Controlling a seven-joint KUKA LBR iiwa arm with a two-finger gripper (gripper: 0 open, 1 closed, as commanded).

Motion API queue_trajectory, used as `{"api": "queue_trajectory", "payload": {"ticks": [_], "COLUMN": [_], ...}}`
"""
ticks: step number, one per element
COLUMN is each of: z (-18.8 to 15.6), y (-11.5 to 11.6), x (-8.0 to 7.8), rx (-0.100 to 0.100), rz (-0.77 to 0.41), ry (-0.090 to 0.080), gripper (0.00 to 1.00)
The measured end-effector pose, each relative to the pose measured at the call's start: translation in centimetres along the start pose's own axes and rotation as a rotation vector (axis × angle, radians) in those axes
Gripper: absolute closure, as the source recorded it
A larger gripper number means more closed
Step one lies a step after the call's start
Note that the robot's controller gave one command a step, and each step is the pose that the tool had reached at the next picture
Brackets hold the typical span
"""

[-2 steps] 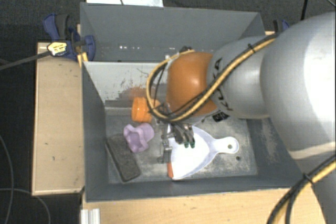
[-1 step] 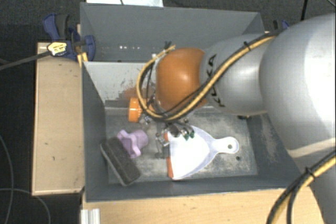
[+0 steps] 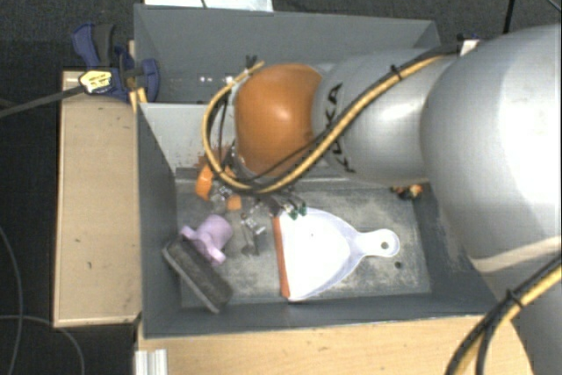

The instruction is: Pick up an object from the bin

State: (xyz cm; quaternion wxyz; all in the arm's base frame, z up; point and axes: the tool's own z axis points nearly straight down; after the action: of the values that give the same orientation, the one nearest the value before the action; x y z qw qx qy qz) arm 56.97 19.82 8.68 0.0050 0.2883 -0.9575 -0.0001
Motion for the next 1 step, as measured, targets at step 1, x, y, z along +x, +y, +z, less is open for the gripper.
{"api": "queue_trajectory", "payload": {"ticks": [1], "z": [0.20], "y": [2.07], "x": [0.32], "rx": [0.002], "rz": [-0.011], "ry": [-0.017], "gripper": [0.00]}}
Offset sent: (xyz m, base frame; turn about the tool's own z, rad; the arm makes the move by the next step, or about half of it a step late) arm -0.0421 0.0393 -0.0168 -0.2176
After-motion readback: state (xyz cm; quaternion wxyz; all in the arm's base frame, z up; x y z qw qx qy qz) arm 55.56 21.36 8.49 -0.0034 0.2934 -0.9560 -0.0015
